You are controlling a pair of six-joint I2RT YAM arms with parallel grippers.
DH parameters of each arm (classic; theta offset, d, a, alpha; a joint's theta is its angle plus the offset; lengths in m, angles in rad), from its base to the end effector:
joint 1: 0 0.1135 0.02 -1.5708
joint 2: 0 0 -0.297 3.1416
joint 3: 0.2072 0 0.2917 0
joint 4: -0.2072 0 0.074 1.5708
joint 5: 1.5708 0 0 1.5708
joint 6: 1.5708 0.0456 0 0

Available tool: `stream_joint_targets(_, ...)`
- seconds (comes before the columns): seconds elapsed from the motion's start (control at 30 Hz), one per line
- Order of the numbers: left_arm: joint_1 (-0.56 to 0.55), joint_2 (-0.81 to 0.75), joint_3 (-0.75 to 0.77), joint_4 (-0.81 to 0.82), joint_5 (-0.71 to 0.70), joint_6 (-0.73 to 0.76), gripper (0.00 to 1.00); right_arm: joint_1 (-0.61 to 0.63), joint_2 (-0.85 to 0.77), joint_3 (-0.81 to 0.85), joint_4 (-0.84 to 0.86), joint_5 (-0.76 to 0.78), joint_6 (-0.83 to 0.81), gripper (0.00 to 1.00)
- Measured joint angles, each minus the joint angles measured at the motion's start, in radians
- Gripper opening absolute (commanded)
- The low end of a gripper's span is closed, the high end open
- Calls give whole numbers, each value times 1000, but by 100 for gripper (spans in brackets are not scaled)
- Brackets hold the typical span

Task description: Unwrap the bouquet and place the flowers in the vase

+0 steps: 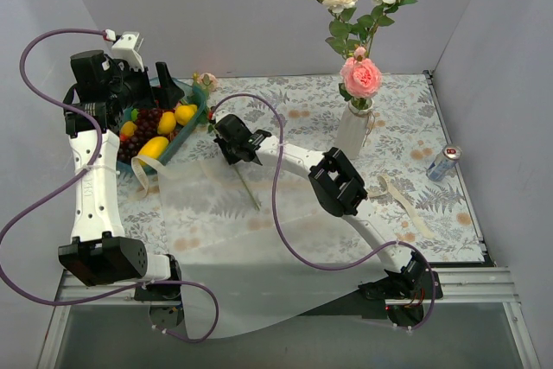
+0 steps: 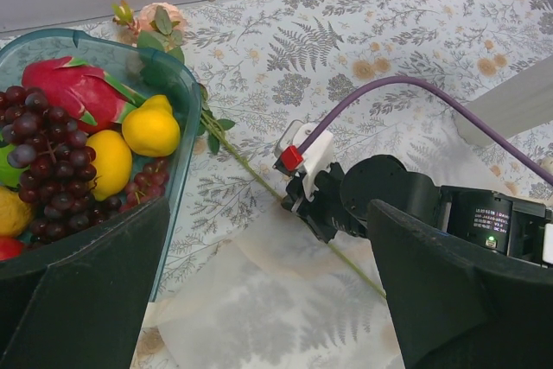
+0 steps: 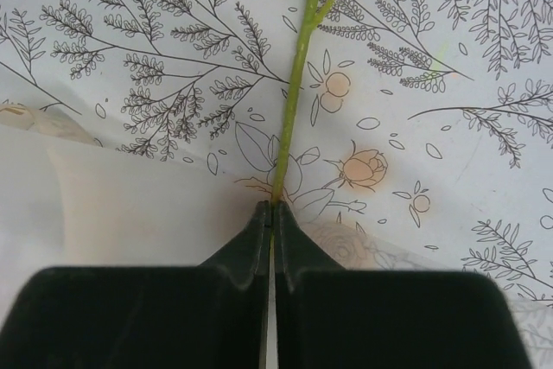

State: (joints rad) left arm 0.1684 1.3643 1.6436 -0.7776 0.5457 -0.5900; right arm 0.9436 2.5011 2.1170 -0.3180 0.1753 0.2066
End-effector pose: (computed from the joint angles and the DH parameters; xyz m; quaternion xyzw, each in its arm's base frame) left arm 0.3157 0.0297 0.4866 -0.1785 0.8200 -0.3295 0.4327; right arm 0.3797 0.5103 0.1629 -0.2911 0.8563 0.1614 0.3950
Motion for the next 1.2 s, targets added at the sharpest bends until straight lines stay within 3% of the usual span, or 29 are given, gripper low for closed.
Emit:
stream_joint_targets(0.4,0,-1,14,-10,3,-1,98,-17,-95,32,-49,174,-46,1)
stream_joint_targets(0.73,0,-24,38,-35,38,6,98,-58,-420,99,47,372,-183,1)
stream_joint_targets(0.93,0,-50,-5,-39,50,22,98,-53,-549,57,89,373,-223,1)
stream_joint_targets(1.07,0,-50,-63,-29,61,16,98,-44,-556,-78,90,364,-216,34)
stream_joint_targets(1.2,-23,25,-85,-14,65,-37,98,13,-593,-448,183,437,-274,48)
